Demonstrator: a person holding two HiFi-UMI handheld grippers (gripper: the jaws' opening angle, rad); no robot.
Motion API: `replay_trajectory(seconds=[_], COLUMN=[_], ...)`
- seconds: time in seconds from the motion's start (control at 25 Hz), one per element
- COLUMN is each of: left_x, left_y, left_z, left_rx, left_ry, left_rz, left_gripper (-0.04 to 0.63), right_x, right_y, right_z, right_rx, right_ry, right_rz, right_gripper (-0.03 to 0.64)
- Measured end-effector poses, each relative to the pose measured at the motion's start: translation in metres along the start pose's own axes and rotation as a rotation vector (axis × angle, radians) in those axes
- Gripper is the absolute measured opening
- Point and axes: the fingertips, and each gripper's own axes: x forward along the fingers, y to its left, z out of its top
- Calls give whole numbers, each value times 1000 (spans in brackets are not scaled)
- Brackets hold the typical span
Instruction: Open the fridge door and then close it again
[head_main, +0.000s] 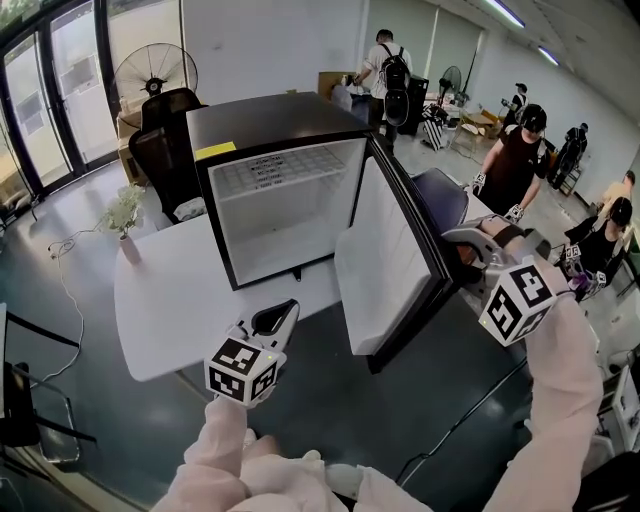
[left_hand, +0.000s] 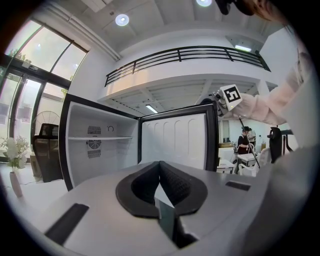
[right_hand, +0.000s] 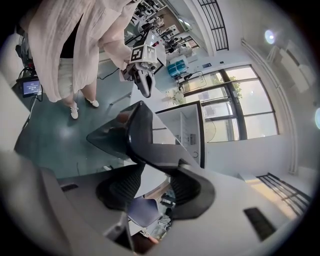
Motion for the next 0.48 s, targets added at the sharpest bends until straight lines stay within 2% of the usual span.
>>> replay_trajectory(seconds=[0.48], left_x=[-23], left_y=[38], left_z=[-9], left_rx=[-18], left_ry=[0], left_rz=[2], left_gripper=[11], right_x=[15], right_y=[-12], right_z=[39], right_rx=[7], right_ry=[30], right_rz=[5], right_gripper=[172])
